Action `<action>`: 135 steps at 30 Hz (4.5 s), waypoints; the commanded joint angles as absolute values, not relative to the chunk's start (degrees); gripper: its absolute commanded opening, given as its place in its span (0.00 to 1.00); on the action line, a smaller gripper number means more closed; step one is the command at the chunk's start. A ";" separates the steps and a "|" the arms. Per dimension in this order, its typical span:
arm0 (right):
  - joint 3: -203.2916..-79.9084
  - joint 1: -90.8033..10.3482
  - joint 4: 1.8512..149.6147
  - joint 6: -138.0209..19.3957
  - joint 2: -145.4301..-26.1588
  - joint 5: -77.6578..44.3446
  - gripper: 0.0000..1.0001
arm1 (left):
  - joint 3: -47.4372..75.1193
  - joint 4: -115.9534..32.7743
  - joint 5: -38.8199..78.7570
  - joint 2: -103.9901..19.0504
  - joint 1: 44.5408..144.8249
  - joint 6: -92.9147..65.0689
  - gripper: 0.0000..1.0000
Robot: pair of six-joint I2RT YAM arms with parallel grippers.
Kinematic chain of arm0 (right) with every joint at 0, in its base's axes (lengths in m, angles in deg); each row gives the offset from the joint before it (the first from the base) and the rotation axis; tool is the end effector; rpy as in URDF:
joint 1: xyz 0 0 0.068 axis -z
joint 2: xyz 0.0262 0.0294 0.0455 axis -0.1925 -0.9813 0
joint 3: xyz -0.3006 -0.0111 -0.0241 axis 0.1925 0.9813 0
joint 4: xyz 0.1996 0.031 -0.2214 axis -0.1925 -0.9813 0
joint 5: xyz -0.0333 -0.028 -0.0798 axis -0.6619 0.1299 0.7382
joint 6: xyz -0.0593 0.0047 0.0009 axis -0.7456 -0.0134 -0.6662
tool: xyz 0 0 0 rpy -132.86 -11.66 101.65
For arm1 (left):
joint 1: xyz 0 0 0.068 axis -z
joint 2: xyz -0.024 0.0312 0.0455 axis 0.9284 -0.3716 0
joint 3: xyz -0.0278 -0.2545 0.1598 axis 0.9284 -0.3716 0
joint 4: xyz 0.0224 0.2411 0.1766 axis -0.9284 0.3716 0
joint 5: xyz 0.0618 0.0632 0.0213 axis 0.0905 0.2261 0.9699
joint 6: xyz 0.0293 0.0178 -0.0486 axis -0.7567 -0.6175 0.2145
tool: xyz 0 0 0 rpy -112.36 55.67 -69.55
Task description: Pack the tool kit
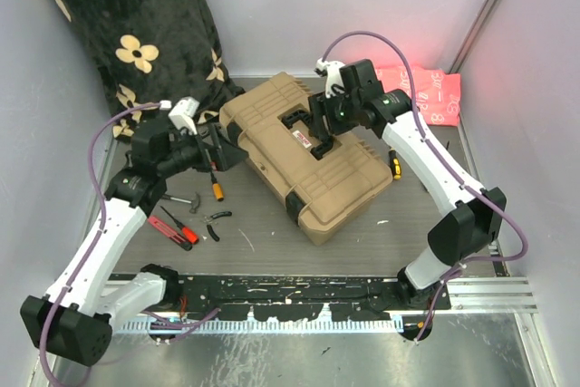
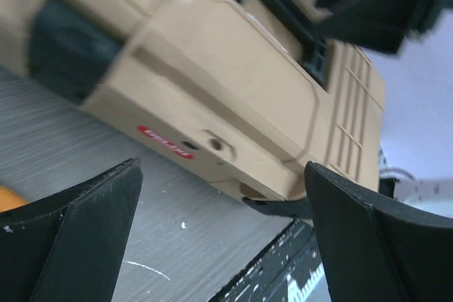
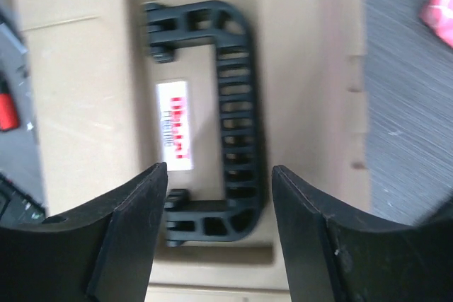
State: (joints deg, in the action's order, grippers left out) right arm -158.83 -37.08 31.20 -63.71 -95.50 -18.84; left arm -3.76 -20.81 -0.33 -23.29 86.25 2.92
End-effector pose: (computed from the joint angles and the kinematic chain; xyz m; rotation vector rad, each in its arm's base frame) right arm 0.3496 0.1788 0.3978 -0.5656 2.2823 0.4461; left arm 0.2304 -0.0970 0.3705 0.1711 2.0095 -1.0099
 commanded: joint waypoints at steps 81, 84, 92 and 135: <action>-173.88 -45.60 20.70 -55.72 -122.65 -17.25 0.88 | 1.48 -113.12 -29.27 -86.62 68.89 60.93 0.93; -174.27 -45.65 20.74 -55.59 -122.83 -17.36 0.88 | 1.35 -112.81 -29.64 -87.83 68.89 59.70 0.93; -174.00 -45.72 20.52 -55.67 -122.84 -17.88 0.88 | 2.99 -113.14 -31.05 -91.64 69.55 57.73 0.98; -172.54 -45.73 19.52 -56.84 -123.12 -18.19 0.87 | 13.85 -121.42 -27.45 -99.13 76.72 71.51 0.96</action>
State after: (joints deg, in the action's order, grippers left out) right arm -177.18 -44.66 33.00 -58.09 -115.71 -15.02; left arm 11.10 -118.14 -27.41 -99.62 72.19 70.20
